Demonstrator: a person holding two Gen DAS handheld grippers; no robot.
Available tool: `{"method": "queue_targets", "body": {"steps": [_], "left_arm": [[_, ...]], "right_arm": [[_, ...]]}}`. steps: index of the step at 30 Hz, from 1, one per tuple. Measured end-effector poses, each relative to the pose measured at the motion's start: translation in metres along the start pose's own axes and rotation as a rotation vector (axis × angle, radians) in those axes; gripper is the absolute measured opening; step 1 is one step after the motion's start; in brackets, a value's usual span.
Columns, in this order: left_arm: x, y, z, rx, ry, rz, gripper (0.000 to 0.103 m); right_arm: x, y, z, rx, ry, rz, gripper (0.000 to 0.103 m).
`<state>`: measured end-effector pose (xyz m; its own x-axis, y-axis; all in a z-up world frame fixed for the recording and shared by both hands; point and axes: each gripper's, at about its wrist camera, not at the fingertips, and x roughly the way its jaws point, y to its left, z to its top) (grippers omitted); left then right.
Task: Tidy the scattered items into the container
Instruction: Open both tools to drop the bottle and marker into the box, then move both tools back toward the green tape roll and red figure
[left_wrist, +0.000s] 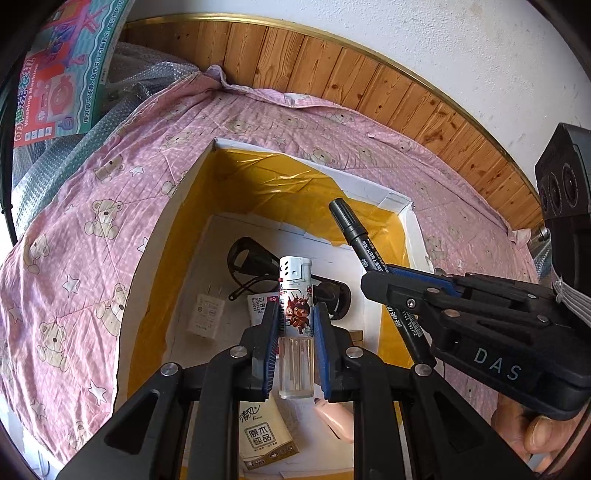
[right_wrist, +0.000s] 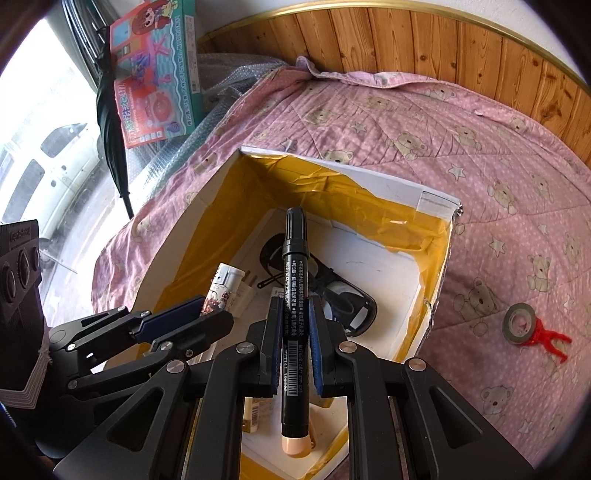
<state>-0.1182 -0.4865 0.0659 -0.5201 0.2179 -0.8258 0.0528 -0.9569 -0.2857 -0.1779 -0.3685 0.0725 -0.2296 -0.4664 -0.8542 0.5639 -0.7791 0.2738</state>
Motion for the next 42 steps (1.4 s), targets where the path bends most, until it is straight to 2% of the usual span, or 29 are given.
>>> {"method": "queue_targets", "body": {"steps": [16, 19, 21, 23, 32, 37, 42], "left_arm": [[0.03, 0.007, 0.014, -0.015, 0.06, 0.062, 0.02], [0.036, 0.012, 0.016, -0.054, 0.094, 0.036, 0.024], [0.035, 0.014, 0.015, -0.064, 0.097, 0.047, 0.026], [0.034, 0.014, 0.014, -0.063, 0.099, 0.053, 0.027], [0.004, -0.009, 0.009, -0.045, 0.02, 0.055, 0.027], [-0.015, -0.035, 0.001, -0.01, -0.031, 0.047, 0.027], [-0.028, -0.06, -0.012, 0.036, -0.077, 0.074, 0.027]], "right_arm": [[0.02, -0.017, 0.014, 0.029, 0.037, -0.003, 0.014], [0.02, -0.023, 0.015, 0.048, 0.032, -0.001, 0.021], [0.017, -0.025, 0.014, 0.054, 0.026, 0.016, 0.025], [0.008, -0.024, 0.013, 0.045, 0.007, 0.032, 0.025], [-0.036, -0.03, -0.002, 0.043, -0.089, 0.13, 0.026], [-0.061, -0.041, -0.019, 0.061, -0.138, 0.175, 0.026], [-0.079, -0.054, -0.041, 0.069, -0.163, 0.207, 0.026]]}}
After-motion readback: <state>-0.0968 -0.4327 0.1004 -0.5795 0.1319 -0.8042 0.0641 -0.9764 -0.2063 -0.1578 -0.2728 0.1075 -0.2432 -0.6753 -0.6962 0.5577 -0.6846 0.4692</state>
